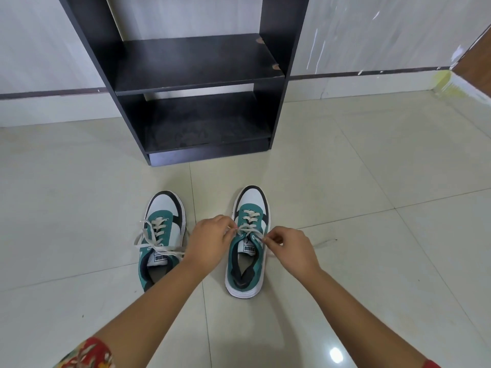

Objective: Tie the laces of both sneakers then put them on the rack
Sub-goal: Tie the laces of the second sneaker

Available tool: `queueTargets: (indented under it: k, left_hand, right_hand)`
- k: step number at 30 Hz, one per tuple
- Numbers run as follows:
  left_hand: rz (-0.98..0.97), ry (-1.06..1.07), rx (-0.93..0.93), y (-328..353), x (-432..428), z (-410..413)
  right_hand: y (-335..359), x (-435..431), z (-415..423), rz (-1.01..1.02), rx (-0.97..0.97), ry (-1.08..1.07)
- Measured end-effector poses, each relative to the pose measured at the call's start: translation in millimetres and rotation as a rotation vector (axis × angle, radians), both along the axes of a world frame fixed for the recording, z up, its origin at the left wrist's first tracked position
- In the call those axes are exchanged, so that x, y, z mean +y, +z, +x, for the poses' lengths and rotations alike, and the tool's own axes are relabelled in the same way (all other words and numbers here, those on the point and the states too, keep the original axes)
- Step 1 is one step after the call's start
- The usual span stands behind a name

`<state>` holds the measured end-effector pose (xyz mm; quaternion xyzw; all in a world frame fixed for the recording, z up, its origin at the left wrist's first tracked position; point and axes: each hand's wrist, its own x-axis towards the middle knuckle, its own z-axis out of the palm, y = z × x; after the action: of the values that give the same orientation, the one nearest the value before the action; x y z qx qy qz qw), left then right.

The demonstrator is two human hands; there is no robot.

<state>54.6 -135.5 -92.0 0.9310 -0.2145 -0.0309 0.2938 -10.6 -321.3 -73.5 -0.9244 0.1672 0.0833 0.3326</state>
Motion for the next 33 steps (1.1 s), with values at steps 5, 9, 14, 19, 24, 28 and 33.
queueTargets:
  k: [5, 9, 14, 19, 24, 28, 33]
  left_hand:
    - [0.368, 0.155, -0.065, -3, 31, 3]
    - [0.344, -0.013, 0.114, -5, 19, -2]
    - [0.158, -0.050, -0.013, 0, -1, -6]
    - [0.297, -0.058, -0.041, -1, -3, -7]
    - [0.397, -0.062, 0.012, -5, 3, -8]
    - [0.391, -0.061, 0.036, -5, 2, -6]
    - [0.277, -0.023, 0.061, -8, 9, -3]
  right_hand:
    - [1, -28, -5, -0.133, 0.146, -0.052]
    - [-5, -9, -5, -0.082, 0.118, 0.117]
    - [-3, 10, 0, -0.243, -0.088, 0.169]
    - [-3, 12, -1, -0.170, -0.026, 0.115]
    - [-8, 9, 0, -0.120, 0.051, 0.090]
    - [-6, 10, 3, -0.082, 0.088, 0.080]
    - [1, 7, 6, -0.026, 0.140, 0.065]
